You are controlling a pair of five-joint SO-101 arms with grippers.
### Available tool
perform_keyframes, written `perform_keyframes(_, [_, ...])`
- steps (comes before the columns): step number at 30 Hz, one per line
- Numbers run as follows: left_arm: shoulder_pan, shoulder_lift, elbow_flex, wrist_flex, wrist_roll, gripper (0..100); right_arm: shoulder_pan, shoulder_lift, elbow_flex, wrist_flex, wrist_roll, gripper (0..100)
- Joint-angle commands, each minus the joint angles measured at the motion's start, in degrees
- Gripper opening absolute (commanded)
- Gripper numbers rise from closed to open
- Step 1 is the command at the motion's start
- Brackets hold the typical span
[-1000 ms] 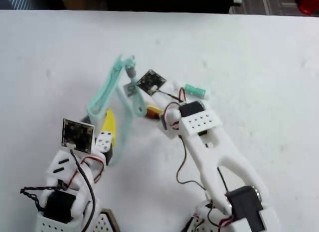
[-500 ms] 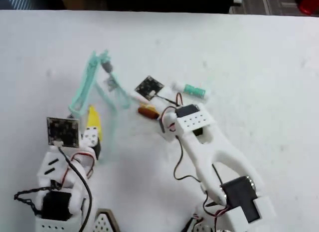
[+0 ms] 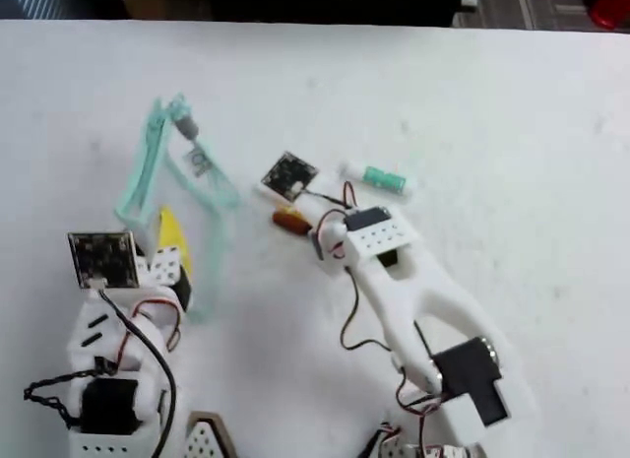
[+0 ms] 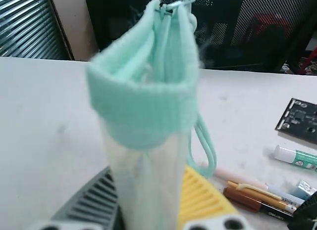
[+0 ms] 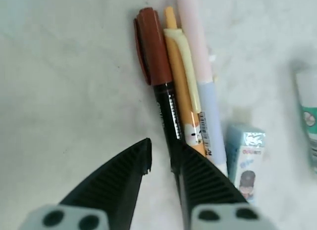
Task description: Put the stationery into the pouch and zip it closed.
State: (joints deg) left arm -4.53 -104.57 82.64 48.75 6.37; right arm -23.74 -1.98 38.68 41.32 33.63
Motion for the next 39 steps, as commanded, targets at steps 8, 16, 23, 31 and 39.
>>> perform_keyframes(8, [-0.66, -0.22, -2.02, -1.76, 0.44, 2, 0.84, 5.23, -4.92, 0.22, 0.7, 6.6])
perform_keyframes(16, [-0.57, -0.22, -2.11, -1.76, 0.44, 2, -2.86, 5.76, -4.92, 2.59, 6.07, 6.7])
perform_keyframes(23, [-0.57, -0.22, -2.11, -1.76, 0.44, 2, -2.77, 6.11, -5.8, 2.59, 6.07, 6.2])
perform_keyframes(31, [-0.57, -0.22, -2.02, -2.55, 0.44, 2, -2.42, 6.11, -5.63, 2.68, 6.07, 1.5])
perform_keyframes(39, [0.66, -0.22, -3.6, -3.69, 0.44, 2, 1.45, 5.32, -4.22, 2.24, 0.53, 1.7])
